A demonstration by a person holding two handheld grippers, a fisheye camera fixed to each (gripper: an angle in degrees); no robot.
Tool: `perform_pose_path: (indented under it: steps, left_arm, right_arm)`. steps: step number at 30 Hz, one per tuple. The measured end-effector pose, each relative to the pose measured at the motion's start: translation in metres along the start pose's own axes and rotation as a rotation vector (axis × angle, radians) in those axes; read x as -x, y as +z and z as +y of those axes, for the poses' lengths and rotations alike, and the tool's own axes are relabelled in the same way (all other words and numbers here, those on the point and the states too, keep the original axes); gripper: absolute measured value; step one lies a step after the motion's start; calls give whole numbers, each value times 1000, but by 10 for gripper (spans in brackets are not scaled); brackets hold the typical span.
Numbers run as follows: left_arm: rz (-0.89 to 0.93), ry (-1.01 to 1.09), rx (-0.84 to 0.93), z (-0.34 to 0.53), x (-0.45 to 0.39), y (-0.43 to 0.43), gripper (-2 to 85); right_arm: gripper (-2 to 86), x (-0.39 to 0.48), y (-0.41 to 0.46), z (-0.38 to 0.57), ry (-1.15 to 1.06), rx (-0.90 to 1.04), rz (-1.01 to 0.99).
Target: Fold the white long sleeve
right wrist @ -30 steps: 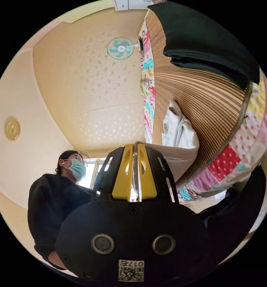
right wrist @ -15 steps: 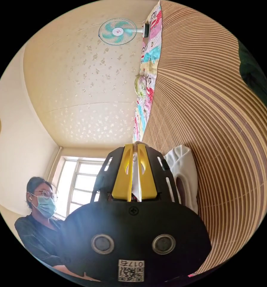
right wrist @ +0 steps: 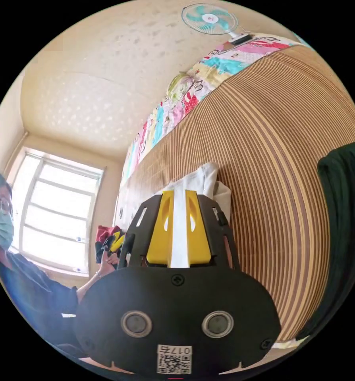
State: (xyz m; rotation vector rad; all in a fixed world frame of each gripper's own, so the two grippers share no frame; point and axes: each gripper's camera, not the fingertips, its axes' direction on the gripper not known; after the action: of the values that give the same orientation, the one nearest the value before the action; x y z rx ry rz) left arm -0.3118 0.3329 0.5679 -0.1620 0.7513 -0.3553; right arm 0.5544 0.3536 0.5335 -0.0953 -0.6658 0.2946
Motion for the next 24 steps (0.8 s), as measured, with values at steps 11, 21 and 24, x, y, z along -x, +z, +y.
perform_pose_path:
  steps: [11,21,24]
  left_arm:
    - [-17,39,174,41,-11,17,25]
    - [-54,63,99,57,-29,4,107]
    - [-63,130,163,65,-45,14,119]
  right_arm:
    - [67,22,11,54,2,153,50]
    - [64,54,50,42,-181,416,181]
    - [48,61,62,34,-195,431,182]
